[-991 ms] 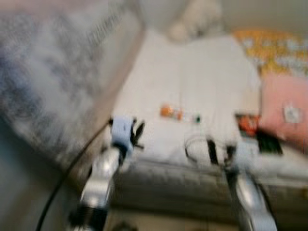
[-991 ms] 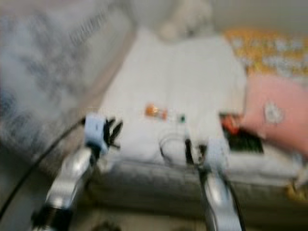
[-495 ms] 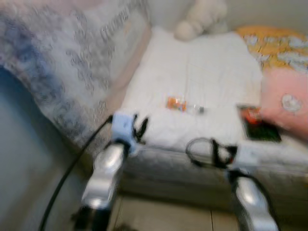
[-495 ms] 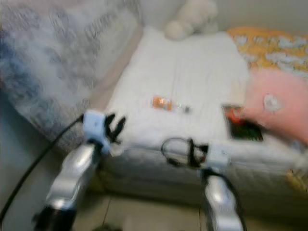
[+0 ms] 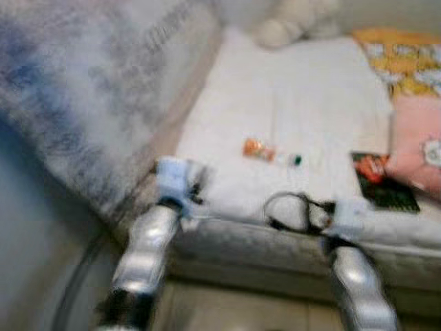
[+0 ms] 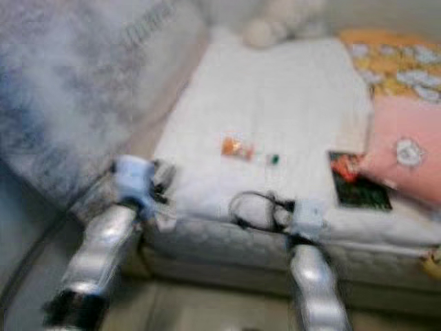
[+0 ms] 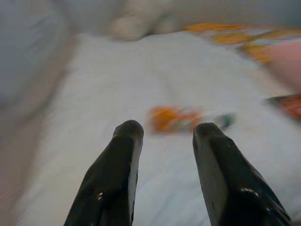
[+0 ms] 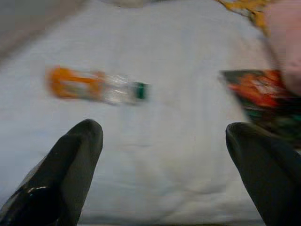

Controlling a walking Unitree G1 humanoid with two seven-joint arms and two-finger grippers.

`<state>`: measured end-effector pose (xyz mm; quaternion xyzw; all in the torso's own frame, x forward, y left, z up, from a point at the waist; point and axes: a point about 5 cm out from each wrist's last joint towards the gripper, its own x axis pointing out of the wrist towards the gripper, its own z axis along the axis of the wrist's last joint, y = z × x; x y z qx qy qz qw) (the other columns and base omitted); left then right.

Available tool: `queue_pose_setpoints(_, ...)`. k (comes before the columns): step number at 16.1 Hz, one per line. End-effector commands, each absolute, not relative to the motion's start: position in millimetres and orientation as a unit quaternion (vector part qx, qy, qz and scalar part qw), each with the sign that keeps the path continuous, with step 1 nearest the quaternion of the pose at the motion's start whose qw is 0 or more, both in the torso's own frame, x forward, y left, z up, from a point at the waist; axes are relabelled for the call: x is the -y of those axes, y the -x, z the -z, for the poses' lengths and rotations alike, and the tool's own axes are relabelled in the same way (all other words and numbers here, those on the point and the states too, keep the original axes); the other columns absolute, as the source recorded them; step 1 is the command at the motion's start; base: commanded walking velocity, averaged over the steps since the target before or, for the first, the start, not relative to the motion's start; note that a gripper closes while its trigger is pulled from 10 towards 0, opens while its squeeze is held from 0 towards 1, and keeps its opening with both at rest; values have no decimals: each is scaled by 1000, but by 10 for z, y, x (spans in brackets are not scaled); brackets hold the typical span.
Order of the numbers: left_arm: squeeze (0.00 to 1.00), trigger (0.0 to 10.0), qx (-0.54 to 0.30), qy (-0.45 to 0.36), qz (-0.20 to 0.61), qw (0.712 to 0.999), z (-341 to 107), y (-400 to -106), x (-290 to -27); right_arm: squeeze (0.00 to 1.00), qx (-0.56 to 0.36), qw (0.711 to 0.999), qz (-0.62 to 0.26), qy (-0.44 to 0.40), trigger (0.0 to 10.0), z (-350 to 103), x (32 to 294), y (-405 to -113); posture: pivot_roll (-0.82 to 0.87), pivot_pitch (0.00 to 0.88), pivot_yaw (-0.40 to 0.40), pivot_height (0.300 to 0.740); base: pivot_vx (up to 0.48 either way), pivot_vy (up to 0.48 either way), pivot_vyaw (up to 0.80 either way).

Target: Clean up the room

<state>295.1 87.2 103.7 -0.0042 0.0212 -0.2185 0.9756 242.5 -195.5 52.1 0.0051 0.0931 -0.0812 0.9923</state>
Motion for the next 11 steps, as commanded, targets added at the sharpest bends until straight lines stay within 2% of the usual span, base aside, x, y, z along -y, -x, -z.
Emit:
queue_pose_setpoints(1,0,10000,-13,-12,210,978,-1061,-2970,-992,0,-81,995,65,-5,10000,-571,1828,-2477,6,0,56,740,480,0,0)
queue_pose_setpoints(4,0,10000,-13,-7,213,977,-1073,-3001,-961,0,-73,995,70,3,10000,-580,1814,-2472,-7,0,65,740,480,0,-713)
queue_pose_setpoints(8,0,10000,-12,-13,197,980,-1086,-3029,-986,0,-73,996,48,20,10000,-671,1827,-2634,3,0,64,740,480,0,0)
queue_pose_setpoints(11,0,10000,-19,-25,184,983,-1063,-2994,-1046,0,-118,992,10,48,10000,-724,1902,-2823,31,0,50,740,480,0,0)
